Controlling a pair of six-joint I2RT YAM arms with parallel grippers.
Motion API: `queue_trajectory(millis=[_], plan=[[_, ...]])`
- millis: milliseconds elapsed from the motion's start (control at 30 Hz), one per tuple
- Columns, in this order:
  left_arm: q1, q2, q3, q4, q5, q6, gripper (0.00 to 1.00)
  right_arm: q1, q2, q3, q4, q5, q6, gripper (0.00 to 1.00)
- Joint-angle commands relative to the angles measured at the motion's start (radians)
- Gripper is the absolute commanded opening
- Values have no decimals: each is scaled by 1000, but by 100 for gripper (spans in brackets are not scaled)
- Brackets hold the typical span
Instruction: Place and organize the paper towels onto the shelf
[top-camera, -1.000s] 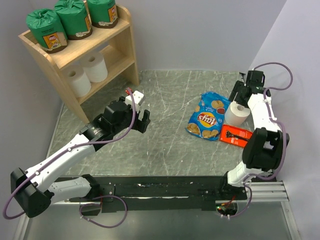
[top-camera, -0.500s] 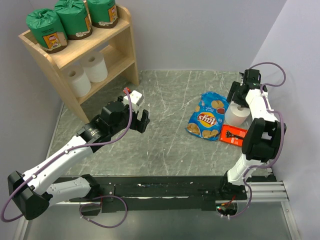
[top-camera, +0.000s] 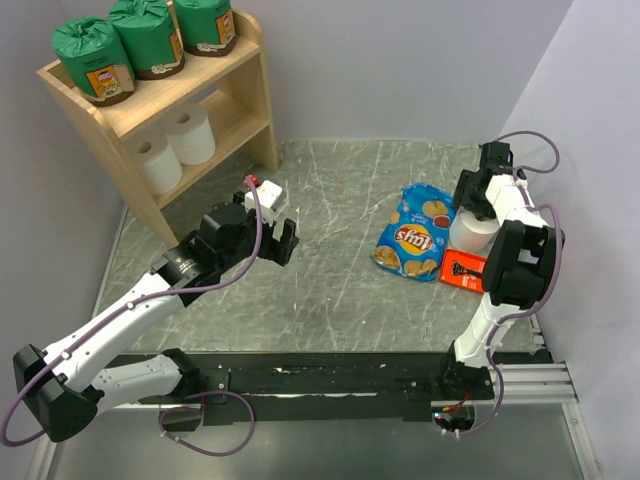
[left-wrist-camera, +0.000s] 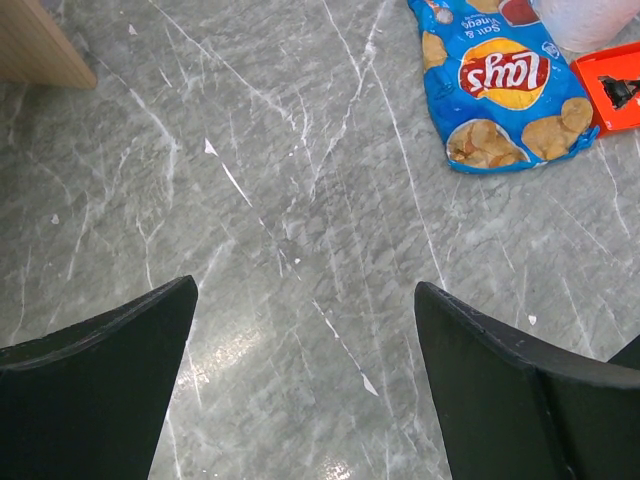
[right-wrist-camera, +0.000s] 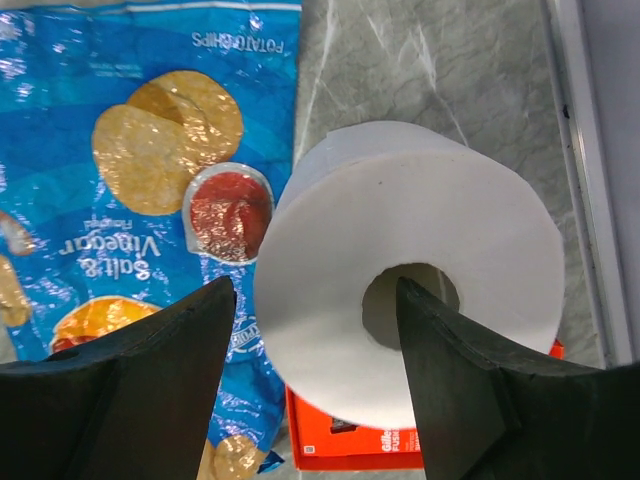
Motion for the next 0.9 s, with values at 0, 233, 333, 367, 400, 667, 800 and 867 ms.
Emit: queue_trajectory(millis=[0,233,333,367,400,667,800,867], plan=[[-4,-28,14,35,-17,9,96,-3,23,54,1,31,-17,72],[-4,-25,14,29,-48,14,96,-2,18,71,-12,74,-37,51],[-4,-23,14,28,-80,17,97,3,-6,71,-9,86,-48,42],[-4,-26,15,26,-88,17,97,6,-19,74,-12,89,-49,42],[-4,-30,15,26,-104,17,97,12,-25,79,-20,94,-51,41],[-4,-111,-26,95,-266,26,97,110,-109,171,-98,162,-34,41],[-2,-160,-57,136,-373,29,96,217,-145,210,-106,155,-20,41],[-2,-184,-75,156,-451,29,96,328,-135,217,-103,154,-11,41]])
